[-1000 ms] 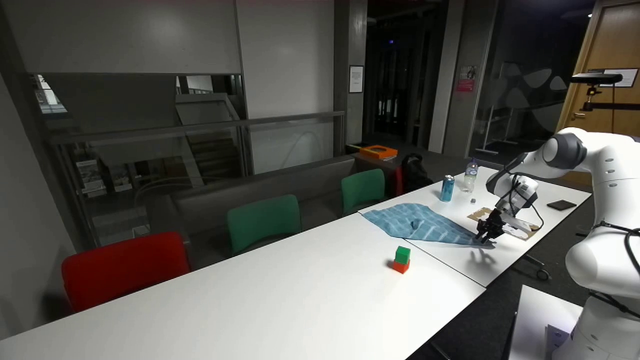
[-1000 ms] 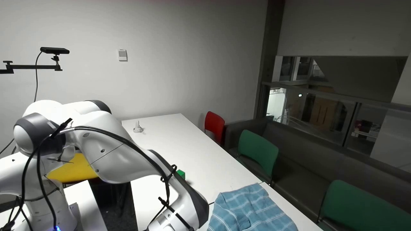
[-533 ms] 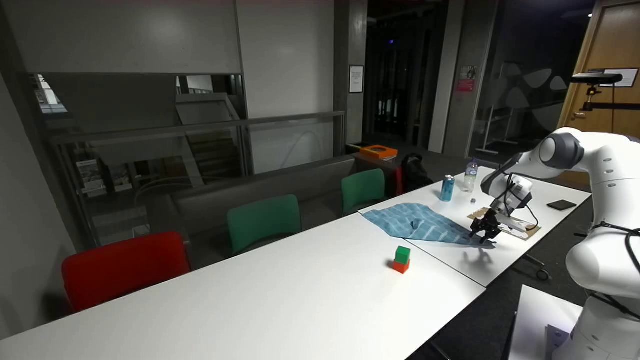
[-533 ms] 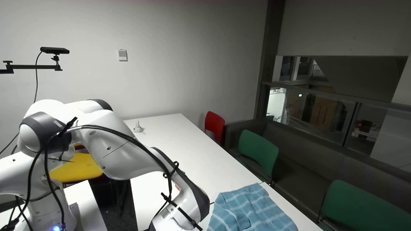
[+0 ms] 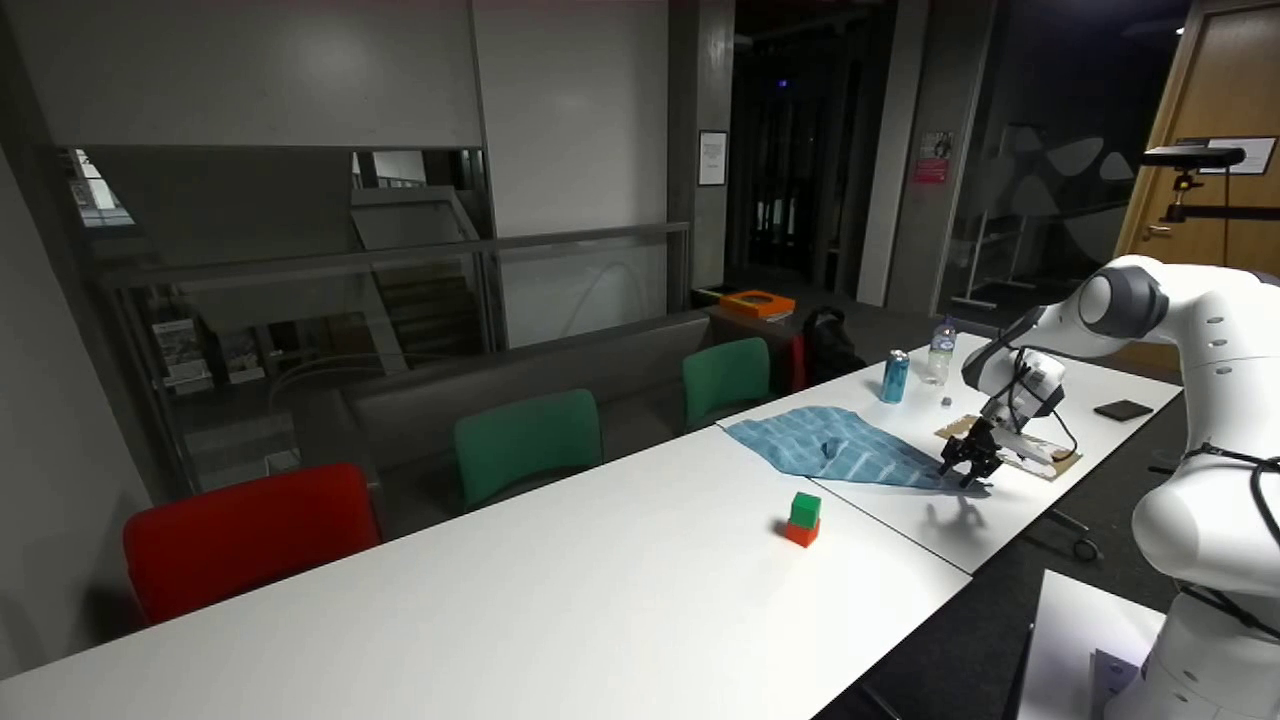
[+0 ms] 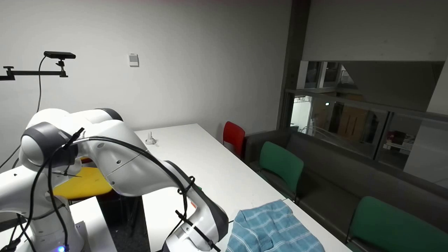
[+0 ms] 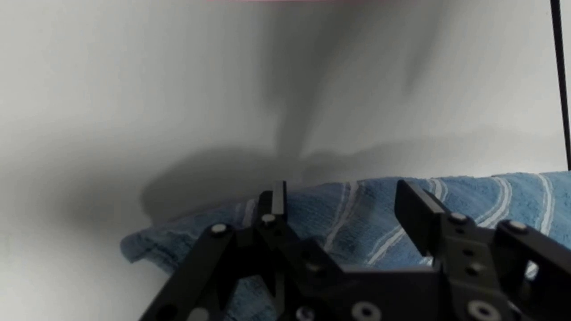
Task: Fold the blue towel around the yellow block
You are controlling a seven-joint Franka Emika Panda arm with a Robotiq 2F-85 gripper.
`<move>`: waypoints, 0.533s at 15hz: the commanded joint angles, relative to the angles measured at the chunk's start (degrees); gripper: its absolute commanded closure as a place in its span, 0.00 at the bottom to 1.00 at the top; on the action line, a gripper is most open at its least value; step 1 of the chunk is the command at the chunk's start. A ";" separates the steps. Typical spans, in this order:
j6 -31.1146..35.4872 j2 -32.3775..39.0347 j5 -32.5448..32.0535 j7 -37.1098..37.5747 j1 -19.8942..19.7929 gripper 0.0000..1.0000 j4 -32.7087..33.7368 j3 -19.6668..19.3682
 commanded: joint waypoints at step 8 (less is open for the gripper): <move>5.87 -0.96 12.11 -5.02 -3.69 0.00 -2.99 0.62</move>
